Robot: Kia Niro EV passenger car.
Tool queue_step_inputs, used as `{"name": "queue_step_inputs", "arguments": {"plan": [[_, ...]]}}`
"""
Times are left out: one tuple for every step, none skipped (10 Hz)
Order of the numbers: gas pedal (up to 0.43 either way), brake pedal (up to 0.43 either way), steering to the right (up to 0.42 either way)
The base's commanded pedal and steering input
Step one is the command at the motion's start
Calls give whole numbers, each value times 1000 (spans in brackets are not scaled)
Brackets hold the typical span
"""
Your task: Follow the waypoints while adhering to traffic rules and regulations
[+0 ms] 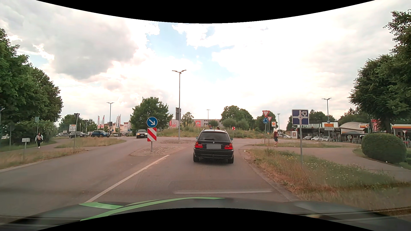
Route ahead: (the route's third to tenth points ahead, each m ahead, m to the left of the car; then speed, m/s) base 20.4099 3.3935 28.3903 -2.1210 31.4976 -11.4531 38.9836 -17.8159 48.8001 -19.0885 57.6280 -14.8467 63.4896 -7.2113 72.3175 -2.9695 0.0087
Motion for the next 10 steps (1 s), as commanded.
{"name": "queue_step_inputs", "arguments": {"plan": [[0,73,38],[0,67,38],[0,61,38],[0,37,38],[0,6,38],[0,0,38],[0,0,39],[0,0,38],[0,0,38],[0,0,38]]}}
